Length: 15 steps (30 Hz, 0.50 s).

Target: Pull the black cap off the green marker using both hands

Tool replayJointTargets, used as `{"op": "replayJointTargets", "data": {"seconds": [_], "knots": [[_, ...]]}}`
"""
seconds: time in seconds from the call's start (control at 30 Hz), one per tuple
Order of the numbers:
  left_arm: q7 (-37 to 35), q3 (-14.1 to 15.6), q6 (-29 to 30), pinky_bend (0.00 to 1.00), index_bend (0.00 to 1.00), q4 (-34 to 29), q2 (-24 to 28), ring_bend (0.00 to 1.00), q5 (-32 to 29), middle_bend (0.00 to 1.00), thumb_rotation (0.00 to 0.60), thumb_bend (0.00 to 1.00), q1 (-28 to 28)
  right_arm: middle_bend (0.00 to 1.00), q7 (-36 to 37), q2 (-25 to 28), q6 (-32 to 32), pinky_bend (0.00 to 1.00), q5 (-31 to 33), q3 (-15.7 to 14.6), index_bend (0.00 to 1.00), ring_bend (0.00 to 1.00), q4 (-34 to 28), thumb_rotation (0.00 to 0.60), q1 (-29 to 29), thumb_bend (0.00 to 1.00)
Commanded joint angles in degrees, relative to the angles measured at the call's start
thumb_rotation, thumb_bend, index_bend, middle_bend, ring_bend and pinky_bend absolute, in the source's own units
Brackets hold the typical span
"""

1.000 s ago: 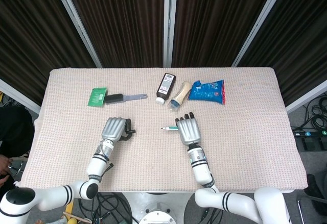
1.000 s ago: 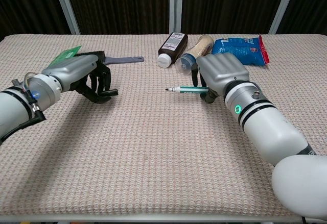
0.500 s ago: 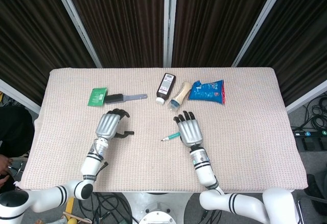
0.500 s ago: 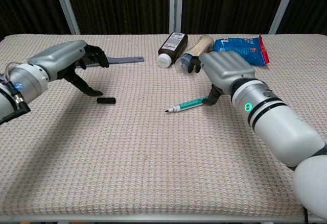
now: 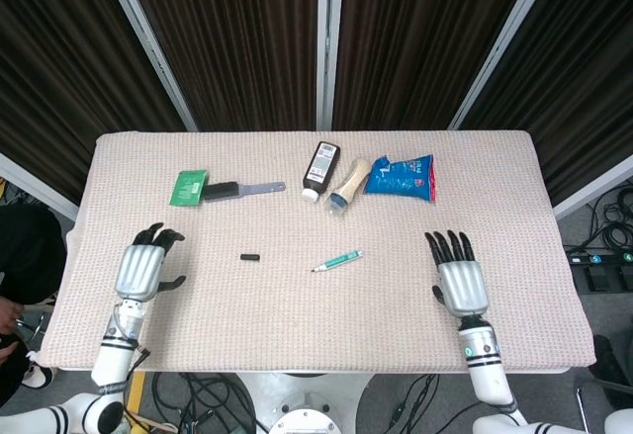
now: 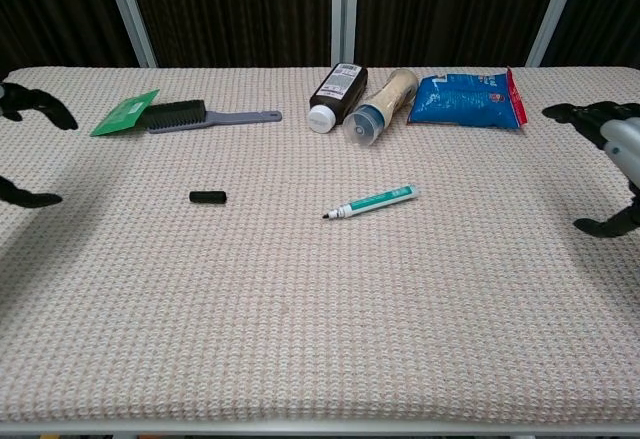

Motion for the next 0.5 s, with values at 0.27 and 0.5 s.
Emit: {"op": "replayJointTargets", "data": {"seconds": [0.27,0.5], "knots": [[-3.0,5.9,11.6,0.23,0.30,0.4,0.2,0.13,6.8,0.27,0.600,0.04,11.0,0.07,13.4,-1.2,9.9,0.00,-6.5,-5.4,0.02,0.00,9.2,0.600,-12.4,0.07],[-5.2,4.9,12.4,0.22,0.30,3.0,-0.5,0.13,7.0,0.27,0.600,0.04,13.7,0.07,15.5,-3.1,9.3,0.00,-8.2,-4.1,0.02,0.00,12.2,0.600,-13.6,0.07]]}}
